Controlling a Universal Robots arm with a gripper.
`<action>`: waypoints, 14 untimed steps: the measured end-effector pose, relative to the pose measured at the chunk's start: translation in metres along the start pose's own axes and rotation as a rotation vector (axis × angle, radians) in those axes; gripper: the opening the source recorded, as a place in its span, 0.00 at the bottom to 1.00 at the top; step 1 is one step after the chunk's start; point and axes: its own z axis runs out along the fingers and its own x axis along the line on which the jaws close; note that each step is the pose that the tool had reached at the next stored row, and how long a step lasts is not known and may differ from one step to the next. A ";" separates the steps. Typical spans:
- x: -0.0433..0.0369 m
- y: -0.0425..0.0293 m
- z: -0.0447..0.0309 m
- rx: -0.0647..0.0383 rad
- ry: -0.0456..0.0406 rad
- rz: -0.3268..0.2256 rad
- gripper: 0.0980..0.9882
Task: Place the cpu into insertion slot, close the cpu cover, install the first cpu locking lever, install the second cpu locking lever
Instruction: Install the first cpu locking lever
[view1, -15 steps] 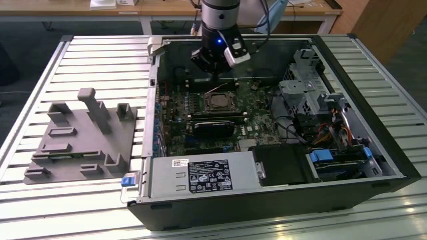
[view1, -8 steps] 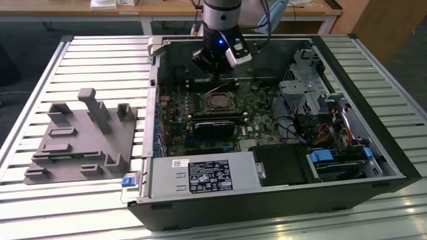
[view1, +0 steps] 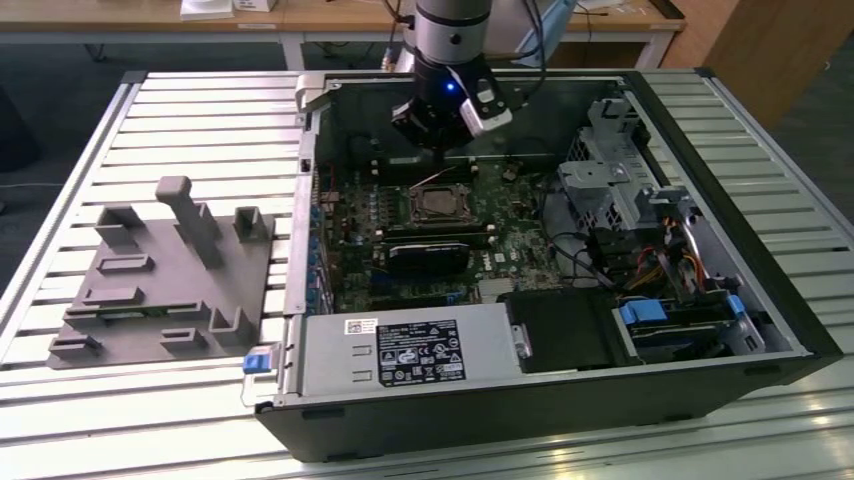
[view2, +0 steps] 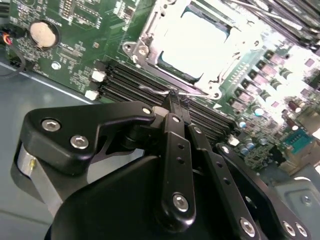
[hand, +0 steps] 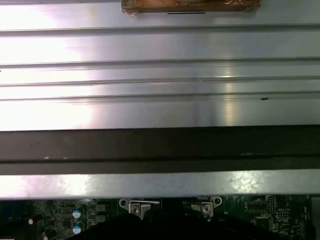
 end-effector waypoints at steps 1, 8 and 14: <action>-0.0010 0.0006 0.0009 0.000 0.0000 0.000 0.01; -0.0034 0.0033 0.0067 0.002 0.0006 -0.013 0.01; -0.0098 0.0034 0.0098 0.002 0.0006 -0.013 0.01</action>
